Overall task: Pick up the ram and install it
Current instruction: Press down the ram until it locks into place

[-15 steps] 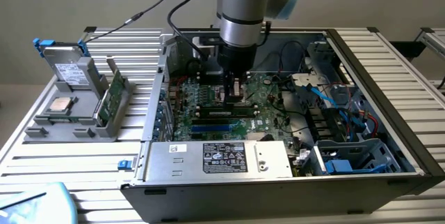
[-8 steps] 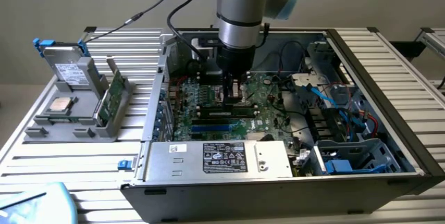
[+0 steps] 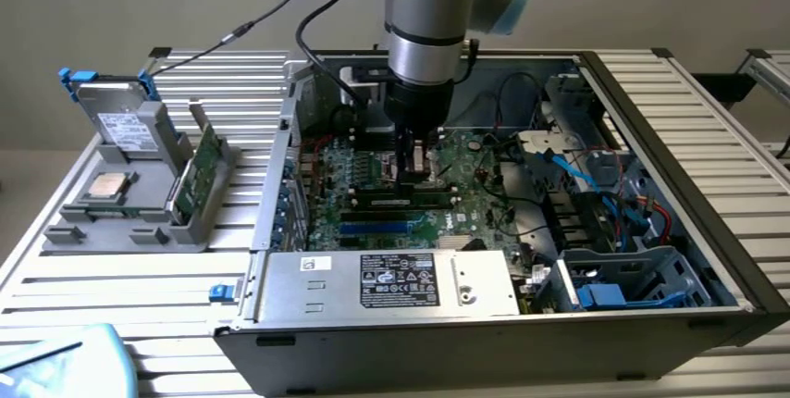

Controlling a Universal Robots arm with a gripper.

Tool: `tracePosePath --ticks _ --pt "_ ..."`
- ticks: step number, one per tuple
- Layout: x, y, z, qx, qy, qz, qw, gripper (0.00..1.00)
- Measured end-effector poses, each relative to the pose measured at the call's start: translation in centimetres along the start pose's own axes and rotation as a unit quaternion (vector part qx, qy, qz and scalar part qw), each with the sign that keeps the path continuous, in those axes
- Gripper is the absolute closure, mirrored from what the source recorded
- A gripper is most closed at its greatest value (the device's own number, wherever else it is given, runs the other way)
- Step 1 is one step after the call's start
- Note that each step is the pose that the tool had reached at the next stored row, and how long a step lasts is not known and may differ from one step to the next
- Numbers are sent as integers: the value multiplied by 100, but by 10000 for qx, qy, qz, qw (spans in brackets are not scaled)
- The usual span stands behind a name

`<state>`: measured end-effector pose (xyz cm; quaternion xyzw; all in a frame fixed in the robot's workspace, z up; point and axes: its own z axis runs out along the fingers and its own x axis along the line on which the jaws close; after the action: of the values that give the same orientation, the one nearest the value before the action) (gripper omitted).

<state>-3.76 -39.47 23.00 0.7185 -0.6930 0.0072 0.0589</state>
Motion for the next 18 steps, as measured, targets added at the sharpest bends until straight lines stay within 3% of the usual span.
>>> tracePosePath --ticks 5,9,12,18 --pt "16 -4 -137 -4 1 0 10000 89" --pt "51 -73 -226 -23 -2 -2 10000 89" --pt "74 -122 -251 -34 -6 -4 10000 89" --pt "75 -123 -251 -35 -6 -4 10000 89"
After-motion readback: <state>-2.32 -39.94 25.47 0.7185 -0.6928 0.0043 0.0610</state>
